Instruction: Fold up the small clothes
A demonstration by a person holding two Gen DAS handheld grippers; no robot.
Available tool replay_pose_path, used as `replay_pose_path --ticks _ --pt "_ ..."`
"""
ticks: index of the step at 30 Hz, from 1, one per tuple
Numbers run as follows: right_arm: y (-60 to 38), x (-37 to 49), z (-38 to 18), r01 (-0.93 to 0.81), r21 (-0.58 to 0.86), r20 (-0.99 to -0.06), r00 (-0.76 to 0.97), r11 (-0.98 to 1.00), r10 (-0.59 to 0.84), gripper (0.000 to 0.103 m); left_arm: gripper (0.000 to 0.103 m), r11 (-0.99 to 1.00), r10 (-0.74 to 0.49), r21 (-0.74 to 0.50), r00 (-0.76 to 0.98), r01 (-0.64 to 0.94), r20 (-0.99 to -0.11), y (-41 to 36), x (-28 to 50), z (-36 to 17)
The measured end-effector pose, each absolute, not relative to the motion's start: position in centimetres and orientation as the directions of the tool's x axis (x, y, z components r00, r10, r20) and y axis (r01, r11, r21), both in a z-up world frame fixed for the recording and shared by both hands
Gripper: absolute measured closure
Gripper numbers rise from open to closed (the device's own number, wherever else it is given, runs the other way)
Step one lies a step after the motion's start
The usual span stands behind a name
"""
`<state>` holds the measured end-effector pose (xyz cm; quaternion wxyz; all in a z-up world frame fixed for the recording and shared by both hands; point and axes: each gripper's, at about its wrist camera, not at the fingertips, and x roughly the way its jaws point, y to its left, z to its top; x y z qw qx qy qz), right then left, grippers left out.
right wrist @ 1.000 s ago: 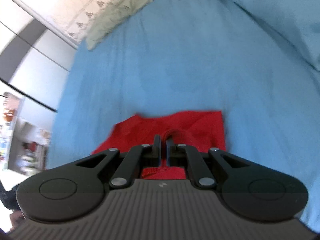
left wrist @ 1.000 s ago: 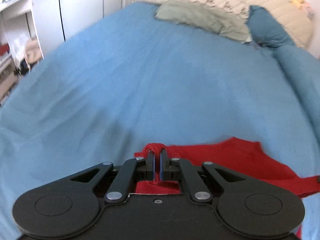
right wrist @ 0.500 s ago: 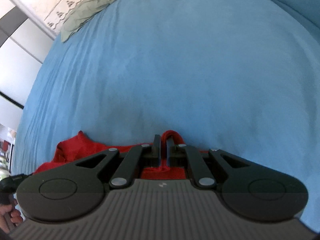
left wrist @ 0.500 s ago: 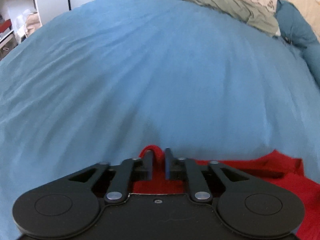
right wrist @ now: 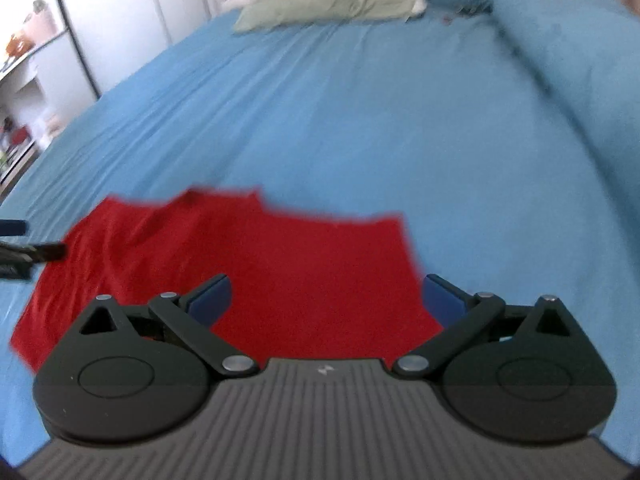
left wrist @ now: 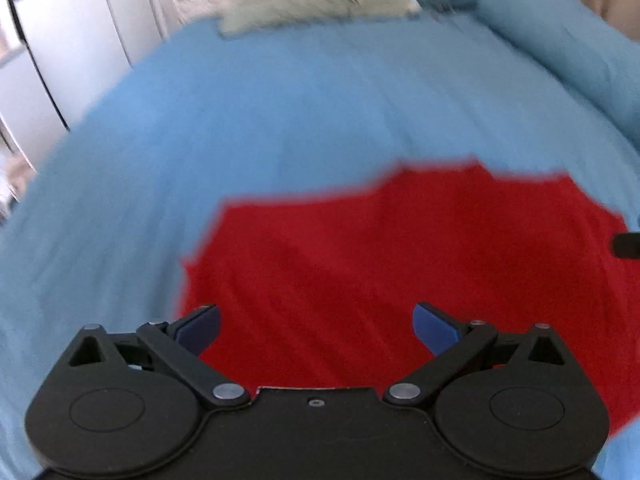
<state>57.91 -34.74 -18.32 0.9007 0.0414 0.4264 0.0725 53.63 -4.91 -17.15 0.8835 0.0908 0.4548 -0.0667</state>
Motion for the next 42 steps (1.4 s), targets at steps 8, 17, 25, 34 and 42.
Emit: replay_pose_path --ticks 8,17,25,34,42 --pt "-34.7 57.8 -23.4 0.000 0.199 -0.805 0.570 0.980 0.163 0.000 0.000 0.976 -0.073 0.037 0.487 0.212 -0.871 -5.4 52.5 -21.4" --pt "-34.7 54.6 -16.4 -0.096 0.112 -0.771 0.620 0.989 0.147 0.000 0.000 0.970 -0.031 0.136 0.659 0.200 -0.752 -5.2 50.7 -12.3" --pt "-38.7 45.0 -17.1 0.295 0.379 -0.821 0.544 0.877 0.172 0.000 0.000 0.983 -0.101 0.004 0.561 0.183 -0.822 -7.0 49.7 -12.8" --pt "-40.2 40.2 -24.9 0.410 0.513 -0.731 0.670 0.754 0.133 0.000 0.000 0.964 -0.115 0.020 0.482 0.266 -0.869 -8.7 49.2 -16.6" --pt "-42.3 44.1 -24.9 0.333 0.538 -0.681 0.713 0.774 0.167 0.026 0.000 0.969 -0.155 -0.040 0.476 0.244 -0.866 -9.4 50.6 -17.4"
